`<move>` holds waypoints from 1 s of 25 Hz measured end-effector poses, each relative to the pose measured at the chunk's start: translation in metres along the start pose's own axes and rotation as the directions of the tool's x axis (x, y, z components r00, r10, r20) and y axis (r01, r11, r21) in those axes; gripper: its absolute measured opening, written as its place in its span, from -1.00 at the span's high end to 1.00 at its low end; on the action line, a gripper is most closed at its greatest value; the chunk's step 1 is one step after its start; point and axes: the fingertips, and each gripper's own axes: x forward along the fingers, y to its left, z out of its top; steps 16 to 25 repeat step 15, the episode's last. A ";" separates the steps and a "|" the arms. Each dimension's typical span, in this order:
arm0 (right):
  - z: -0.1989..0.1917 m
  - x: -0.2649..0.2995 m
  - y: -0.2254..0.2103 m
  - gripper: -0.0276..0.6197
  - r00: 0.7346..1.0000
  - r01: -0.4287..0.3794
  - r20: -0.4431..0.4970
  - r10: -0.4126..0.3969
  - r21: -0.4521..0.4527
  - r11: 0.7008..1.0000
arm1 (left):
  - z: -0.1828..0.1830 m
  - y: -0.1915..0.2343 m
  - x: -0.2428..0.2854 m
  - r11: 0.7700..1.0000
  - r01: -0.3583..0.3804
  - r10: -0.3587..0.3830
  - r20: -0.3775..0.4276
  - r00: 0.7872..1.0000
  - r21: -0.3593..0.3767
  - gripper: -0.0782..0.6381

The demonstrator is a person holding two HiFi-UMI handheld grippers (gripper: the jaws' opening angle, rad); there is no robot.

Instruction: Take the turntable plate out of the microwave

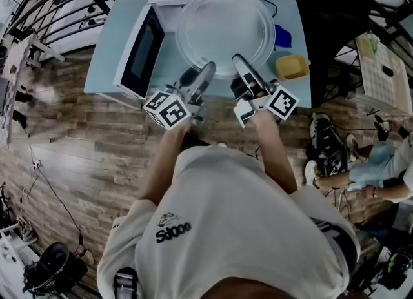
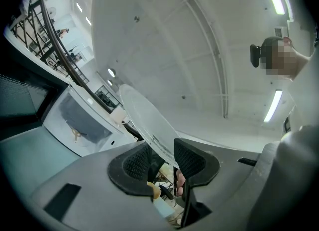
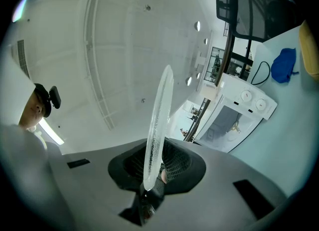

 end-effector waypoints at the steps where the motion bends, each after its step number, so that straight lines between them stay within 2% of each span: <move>1: 0.000 0.000 0.000 0.82 1.000 0.001 0.000 -0.001 0.002 1.000 | 0.000 0.000 0.000 1.000 0.000 0.000 -0.001 1.000 0.001 0.37; 25: -0.003 0.001 -0.004 0.81 1.000 0.007 -0.003 -0.007 0.019 1.000 | -0.001 0.003 -0.001 1.000 -0.007 0.007 -0.009 1.000 -0.004 0.37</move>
